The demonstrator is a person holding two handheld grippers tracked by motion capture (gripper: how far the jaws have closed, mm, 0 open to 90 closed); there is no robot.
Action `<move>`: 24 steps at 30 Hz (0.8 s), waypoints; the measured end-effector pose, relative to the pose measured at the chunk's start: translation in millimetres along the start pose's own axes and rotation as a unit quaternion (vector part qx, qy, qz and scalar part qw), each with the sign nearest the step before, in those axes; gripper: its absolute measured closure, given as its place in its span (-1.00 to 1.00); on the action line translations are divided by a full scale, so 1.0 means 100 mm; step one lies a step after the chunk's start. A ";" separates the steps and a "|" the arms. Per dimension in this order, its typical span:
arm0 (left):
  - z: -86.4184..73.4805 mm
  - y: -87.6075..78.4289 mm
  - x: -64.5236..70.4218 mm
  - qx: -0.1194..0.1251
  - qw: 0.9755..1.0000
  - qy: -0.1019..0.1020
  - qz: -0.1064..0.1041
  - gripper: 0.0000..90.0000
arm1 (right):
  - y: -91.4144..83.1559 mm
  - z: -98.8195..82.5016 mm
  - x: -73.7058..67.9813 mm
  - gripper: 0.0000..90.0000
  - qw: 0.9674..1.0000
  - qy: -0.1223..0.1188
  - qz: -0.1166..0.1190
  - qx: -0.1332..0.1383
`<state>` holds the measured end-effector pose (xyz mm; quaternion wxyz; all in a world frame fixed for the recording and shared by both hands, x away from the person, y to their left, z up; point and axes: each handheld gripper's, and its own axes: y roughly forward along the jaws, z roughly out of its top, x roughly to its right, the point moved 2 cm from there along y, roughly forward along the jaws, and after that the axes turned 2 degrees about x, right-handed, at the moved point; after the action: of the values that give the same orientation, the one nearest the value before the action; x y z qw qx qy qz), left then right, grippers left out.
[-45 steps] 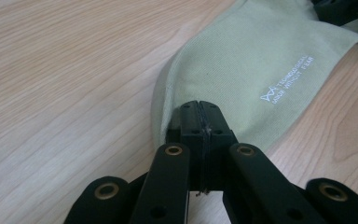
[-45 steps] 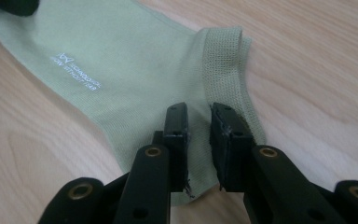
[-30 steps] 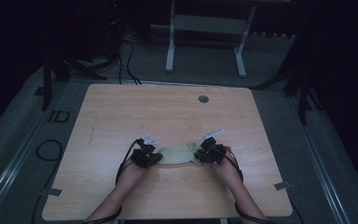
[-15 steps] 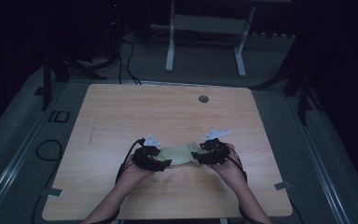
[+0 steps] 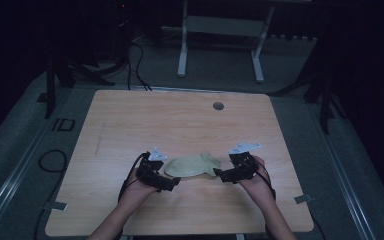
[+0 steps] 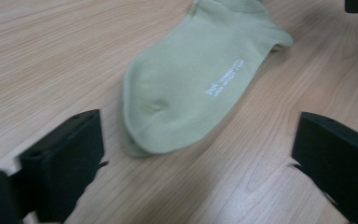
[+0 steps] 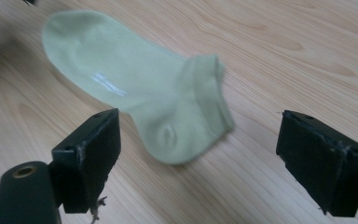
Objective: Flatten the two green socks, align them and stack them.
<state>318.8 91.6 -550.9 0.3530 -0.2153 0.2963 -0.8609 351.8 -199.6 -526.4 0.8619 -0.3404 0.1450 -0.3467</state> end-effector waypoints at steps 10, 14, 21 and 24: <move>-0.26 -0.19 -0.10 0.036 0.999 -0.010 0.023 -0.95 | -0.16 -0.23 0.16 -0.70 1.000 0.008 -0.021 0.009; -0.37 -0.29 -0.16 0.038 0.999 -0.010 0.036 -0.95 | -0.23 -0.35 0.22 -0.69 0.999 0.010 -0.031 0.005; -0.58 -0.45 -0.21 0.040 0.998 -0.007 0.053 -0.95 | -0.35 -0.58 0.32 -0.70 0.998 0.034 -0.043 0.009; -0.68 -0.52 -0.24 0.041 0.997 -0.014 0.059 -0.95 | -0.42 -0.65 0.37 -0.70 0.998 0.041 -0.049 0.015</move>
<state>270.2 163.8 -569.8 0.4158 -0.1948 0.2681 -0.8469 325.5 -278.8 -545.7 0.8420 -0.3199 0.1586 -0.4045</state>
